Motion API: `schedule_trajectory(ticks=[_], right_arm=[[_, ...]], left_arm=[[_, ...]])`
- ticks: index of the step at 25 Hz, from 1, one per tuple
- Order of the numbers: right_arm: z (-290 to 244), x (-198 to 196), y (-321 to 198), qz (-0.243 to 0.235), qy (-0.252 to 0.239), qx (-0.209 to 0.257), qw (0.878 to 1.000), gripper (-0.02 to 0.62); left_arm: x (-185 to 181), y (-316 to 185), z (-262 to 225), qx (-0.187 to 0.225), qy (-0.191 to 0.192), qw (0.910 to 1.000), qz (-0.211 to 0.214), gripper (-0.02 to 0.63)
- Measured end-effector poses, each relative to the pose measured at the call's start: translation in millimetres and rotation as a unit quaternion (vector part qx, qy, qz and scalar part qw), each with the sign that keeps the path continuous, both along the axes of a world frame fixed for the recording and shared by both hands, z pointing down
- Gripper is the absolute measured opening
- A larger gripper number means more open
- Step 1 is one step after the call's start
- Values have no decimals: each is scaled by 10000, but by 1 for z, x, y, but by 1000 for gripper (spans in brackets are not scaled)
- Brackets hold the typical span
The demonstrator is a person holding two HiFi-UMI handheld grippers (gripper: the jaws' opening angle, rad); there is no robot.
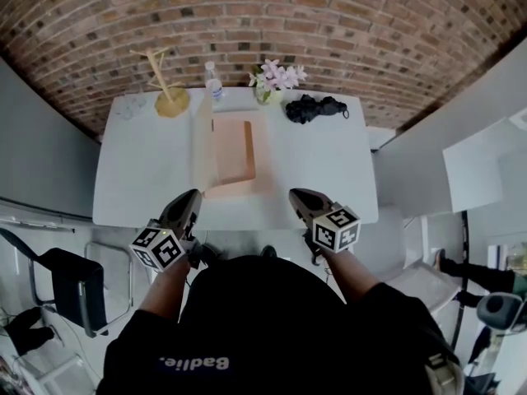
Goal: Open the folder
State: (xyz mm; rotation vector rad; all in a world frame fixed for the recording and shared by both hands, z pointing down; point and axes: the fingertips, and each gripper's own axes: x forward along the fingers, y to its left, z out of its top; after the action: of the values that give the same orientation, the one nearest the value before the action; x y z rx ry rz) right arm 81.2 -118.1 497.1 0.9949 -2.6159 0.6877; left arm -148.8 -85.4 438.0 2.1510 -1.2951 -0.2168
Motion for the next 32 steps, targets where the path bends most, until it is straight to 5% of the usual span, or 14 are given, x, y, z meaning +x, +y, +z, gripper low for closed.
schedule_trajectory(ticks=[6, 10, 32], right_arm=[[-76, -23, 16, -429, -436, 607, 9963, 28], [-103, -42, 27, -704, -722, 695, 9925, 28], [-105, -71, 56, -1284, -689, 923, 9850, 28]], left_arm=[[40, 9, -68, 622, -220, 9965, 515, 3], [59, 13, -90, 803, 5, 9948, 622, 3], [107, 30, -67, 722, -452, 9879, 1297, 3]])
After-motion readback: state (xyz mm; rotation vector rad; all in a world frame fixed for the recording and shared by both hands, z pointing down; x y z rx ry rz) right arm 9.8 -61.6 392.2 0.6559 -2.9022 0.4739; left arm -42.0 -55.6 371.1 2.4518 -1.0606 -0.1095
